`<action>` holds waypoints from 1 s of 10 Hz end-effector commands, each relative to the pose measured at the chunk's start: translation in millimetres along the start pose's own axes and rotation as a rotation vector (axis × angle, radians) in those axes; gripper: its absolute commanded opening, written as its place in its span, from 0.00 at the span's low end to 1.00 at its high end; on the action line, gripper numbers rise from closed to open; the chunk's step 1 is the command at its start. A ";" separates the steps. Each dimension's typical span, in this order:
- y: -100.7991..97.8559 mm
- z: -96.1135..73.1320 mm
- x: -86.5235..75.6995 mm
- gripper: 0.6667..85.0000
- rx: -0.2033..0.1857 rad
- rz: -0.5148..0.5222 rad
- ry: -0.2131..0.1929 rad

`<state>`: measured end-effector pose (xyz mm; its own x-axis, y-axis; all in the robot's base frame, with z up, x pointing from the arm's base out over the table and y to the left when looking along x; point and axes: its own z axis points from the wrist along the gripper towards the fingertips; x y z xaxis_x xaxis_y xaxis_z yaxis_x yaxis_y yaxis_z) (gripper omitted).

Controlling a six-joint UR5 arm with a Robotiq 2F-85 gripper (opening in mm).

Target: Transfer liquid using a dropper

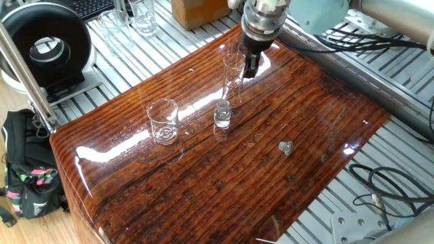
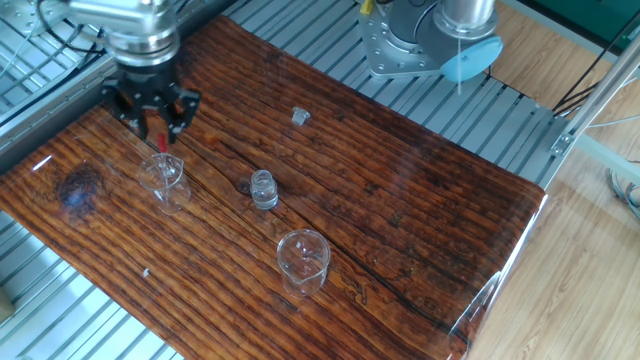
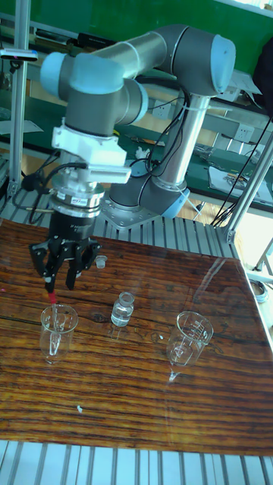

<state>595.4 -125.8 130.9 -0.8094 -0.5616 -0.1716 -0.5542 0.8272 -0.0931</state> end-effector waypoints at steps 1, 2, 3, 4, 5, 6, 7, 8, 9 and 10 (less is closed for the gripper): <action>-18.6 20.3 -8.9 0.48 -0.057 0.004 -0.059; -18.1 18.4 -6.4 0.47 -0.059 0.017 -0.054; -19.3 17.1 -3.8 0.46 -0.060 0.019 -0.052; -19.5 14.0 1.7 0.46 -0.057 0.018 -0.049; -15.9 7.8 7.6 0.46 -0.063 0.019 -0.051; -11.1 1.8 11.7 0.46 -0.072 0.023 -0.057; -7.4 -2.7 15.8 0.46 -0.078 0.026 -0.061; -4.6 -4.7 18.4 0.46 -0.087 0.032 -0.072; -5.4 -3.3 23.9 0.46 -0.088 0.027 -0.085; -4.6 -0.8 29.3 0.47 -0.097 0.023 -0.093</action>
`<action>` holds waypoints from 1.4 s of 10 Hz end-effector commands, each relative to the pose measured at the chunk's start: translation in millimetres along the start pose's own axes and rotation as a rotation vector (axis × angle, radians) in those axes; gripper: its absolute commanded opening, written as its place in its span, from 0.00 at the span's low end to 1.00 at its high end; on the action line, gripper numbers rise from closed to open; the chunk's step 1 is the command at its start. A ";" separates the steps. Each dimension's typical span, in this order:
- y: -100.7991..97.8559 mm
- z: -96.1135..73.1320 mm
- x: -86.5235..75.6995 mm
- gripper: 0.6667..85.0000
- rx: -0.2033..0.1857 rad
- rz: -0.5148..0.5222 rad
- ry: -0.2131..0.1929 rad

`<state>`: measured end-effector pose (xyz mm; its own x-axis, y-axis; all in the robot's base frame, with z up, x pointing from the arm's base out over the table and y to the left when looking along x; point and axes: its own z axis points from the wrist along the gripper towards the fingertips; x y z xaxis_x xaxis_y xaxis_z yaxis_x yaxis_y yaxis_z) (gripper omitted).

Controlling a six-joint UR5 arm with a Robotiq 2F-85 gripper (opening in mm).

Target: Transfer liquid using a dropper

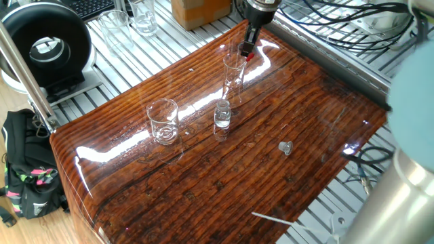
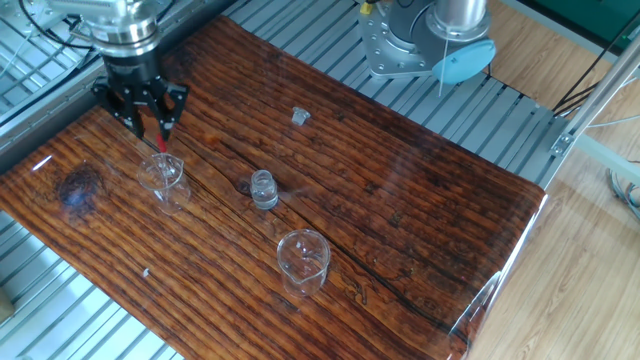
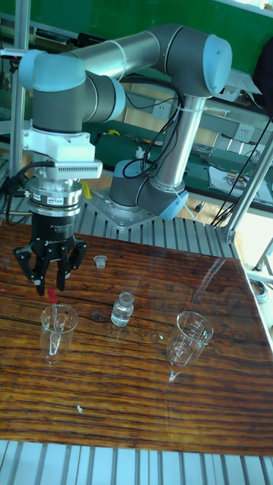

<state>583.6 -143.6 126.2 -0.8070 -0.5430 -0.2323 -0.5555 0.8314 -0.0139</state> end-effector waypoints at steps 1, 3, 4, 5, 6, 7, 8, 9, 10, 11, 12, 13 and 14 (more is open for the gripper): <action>3.6 -1.7 12.2 0.47 -0.025 0.005 -0.035; 16.3 -0.3 3.7 0.47 -0.072 0.034 -0.060; 16.9 1.8 1.4 0.47 -0.077 0.038 -0.063; 10.9 7.6 1.9 0.47 -0.067 0.033 -0.059; 3.9 14.9 3.9 0.47 -0.057 0.023 -0.060; 3.2 17.4 4.4 0.47 -0.066 0.021 -0.068; 3.1 16.5 4.1 0.47 -0.065 0.021 -0.069; 4.1 16.2 3.0 0.47 -0.069 0.022 -0.071; 4.9 16.0 1.9 0.47 -0.072 0.024 -0.075; 5.5 15.7 0.0 0.47 -0.074 0.027 -0.082; 5.2 15.7 -1.3 0.47 -0.073 0.028 -0.087; 4.7 15.8 -1.5 0.47 -0.071 0.028 -0.087; 4.7 15.7 -1.4 0.46 -0.071 0.028 -0.087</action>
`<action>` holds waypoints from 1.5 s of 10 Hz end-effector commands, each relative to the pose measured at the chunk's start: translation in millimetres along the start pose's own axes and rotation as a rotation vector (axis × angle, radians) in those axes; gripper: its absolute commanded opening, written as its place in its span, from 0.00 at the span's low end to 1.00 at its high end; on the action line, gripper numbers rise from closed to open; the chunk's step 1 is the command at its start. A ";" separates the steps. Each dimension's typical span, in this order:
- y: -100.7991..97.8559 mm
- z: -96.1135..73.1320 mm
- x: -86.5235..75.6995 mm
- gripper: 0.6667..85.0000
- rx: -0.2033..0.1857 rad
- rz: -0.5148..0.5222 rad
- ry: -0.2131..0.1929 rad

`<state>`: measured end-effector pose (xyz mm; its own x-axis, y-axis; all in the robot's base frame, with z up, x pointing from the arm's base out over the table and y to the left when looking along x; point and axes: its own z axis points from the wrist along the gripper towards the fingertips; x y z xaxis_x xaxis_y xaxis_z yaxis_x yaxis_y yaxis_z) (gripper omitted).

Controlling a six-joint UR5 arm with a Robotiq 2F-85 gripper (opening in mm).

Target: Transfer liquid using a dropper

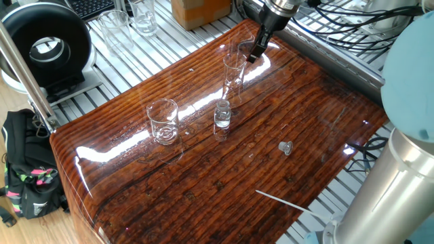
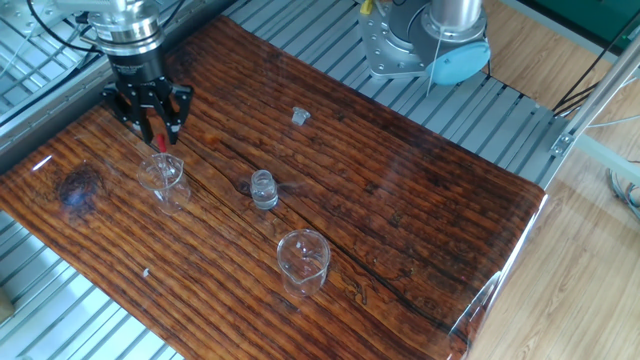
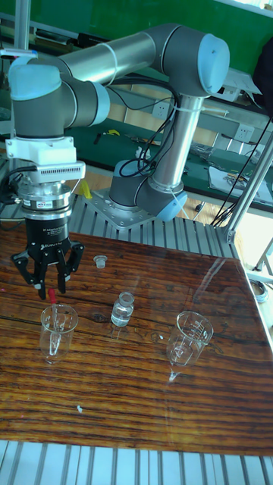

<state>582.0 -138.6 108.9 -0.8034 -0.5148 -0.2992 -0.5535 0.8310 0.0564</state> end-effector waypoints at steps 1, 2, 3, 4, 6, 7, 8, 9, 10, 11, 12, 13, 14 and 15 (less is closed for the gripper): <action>-1.9 -1.2 -3.2 0.46 0.002 0.009 -0.016; -2.1 -1.2 -3.5 0.45 0.003 0.010 -0.017; -2.6 -0.9 -4.3 0.44 0.005 0.012 -0.020; -4.6 -0.5 -3.2 0.44 0.012 0.010 -0.014; -4.4 -0.2 -3.4 0.43 0.012 0.010 -0.014; -4.4 0.8 -4.5 0.43 0.013 0.010 -0.016; -4.2 1.7 -5.3 0.43 0.013 0.010 -0.016; -3.5 2.0 -6.2 0.43 0.011 0.010 -0.017; -2.7 2.0 -7.3 0.43 0.008 0.011 -0.021; -2.8 2.1 -7.3 0.43 0.008 0.014 -0.021; -2.9 2.6 -7.4 0.43 0.008 0.016 -0.021; -2.3 3.2 -8.4 0.42 0.005 0.019 -0.025; -1.2 3.2 -9.7 0.42 0.001 0.023 -0.030; -1.6 3.2 -9.3 0.41 0.002 0.024 -0.029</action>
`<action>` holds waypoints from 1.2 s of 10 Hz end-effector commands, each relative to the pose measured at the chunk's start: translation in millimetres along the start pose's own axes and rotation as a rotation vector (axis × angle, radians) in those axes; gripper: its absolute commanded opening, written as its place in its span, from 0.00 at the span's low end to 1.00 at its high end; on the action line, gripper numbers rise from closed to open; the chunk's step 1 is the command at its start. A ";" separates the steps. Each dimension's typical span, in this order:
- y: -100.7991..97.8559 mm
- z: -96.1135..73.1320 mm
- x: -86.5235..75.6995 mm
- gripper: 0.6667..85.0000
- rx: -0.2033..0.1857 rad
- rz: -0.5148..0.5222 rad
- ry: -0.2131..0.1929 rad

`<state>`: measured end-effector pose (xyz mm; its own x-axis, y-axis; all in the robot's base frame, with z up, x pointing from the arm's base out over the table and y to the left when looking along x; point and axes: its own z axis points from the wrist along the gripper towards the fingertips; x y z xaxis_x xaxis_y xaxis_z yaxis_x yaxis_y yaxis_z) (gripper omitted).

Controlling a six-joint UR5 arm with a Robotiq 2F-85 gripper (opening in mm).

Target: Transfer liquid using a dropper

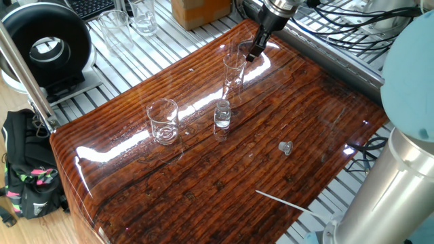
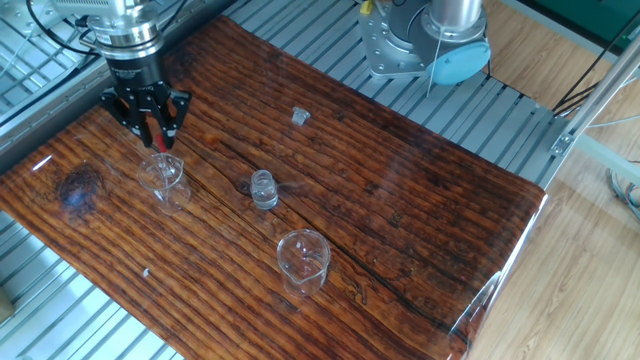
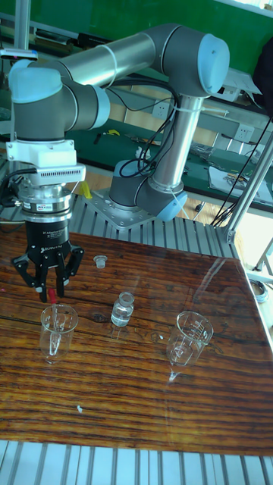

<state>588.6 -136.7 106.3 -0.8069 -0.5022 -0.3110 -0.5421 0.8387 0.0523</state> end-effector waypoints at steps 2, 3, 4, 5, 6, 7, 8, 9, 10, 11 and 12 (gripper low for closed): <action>-2.0 -0.7 -1.3 0.39 0.003 0.014 -0.008; -2.3 -0.1 -1.4 0.38 0.003 0.014 -0.008; -2.9 0.3 -0.6 0.38 0.005 0.014 -0.005; -2.7 0.4 0.1 0.38 0.004 0.014 -0.004; -2.9 0.5 1.0 0.38 0.004 0.014 -0.004; -3.1 0.7 2.0 0.38 0.004 0.014 -0.004; -2.8 0.7 2.5 0.38 0.003 0.012 -0.002; -3.1 0.7 2.7 0.38 0.004 0.010 -0.002; -2.6 0.7 2.9 0.38 0.002 0.009 -0.001; -1.7 0.8 2.8 0.38 -0.001 0.008 -0.001; -0.5 0.8 2.4 0.38 -0.006 0.009 -0.003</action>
<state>586.2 -140.1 102.5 -0.8108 -0.5010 -0.3025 -0.5386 0.8411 0.0505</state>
